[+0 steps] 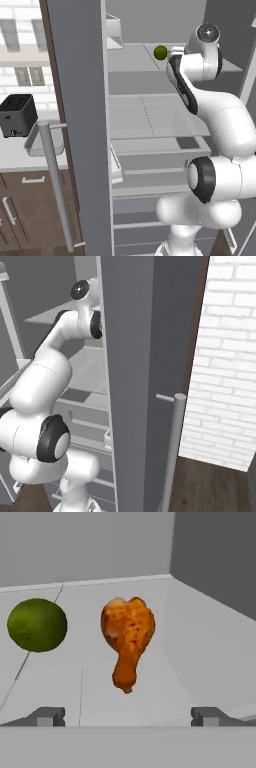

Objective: Place one lime and one chicken drumstick in each tupperware on the nearby counter, to pack two identical lunches.

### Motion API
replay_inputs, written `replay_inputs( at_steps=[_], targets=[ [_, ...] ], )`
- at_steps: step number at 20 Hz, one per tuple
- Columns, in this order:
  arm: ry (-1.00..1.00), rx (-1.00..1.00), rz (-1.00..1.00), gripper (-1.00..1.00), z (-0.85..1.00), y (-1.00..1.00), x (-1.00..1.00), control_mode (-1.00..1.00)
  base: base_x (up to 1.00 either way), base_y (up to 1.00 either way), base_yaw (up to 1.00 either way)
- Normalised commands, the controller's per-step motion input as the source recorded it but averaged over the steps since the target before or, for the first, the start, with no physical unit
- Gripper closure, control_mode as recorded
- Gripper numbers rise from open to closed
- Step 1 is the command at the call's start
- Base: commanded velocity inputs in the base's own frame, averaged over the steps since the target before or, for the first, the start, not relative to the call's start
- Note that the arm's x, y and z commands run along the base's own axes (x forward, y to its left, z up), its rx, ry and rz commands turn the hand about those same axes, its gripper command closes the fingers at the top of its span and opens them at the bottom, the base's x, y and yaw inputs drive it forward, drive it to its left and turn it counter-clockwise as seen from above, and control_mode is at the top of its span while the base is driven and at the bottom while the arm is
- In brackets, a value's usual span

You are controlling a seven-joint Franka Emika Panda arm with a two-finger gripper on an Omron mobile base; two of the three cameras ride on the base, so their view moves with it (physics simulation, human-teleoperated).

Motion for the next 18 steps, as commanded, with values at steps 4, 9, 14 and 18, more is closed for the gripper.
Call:
replay_inputs(
  at_steps=[4,9,14,18],
  targets=[
    [0.08,0.00,0.00,-1.00,0.00,-0.23,1.00,-1.00,0.00,0.00,0.00],
    [0.06,0.00,0.00,-1.00,0.00,-0.22,0.93,-1.00,0.00,0.00,0.00],
    [0.04,0.00,-0.01,1.00,-0.53,-0.11,0.14,-1.00,0.00,0.00,0.00],
    [0.03,0.00,-0.01,1.00,-0.77,-0.06,0.13,-1.00,0.00,0.00,0.00]
  ],
)
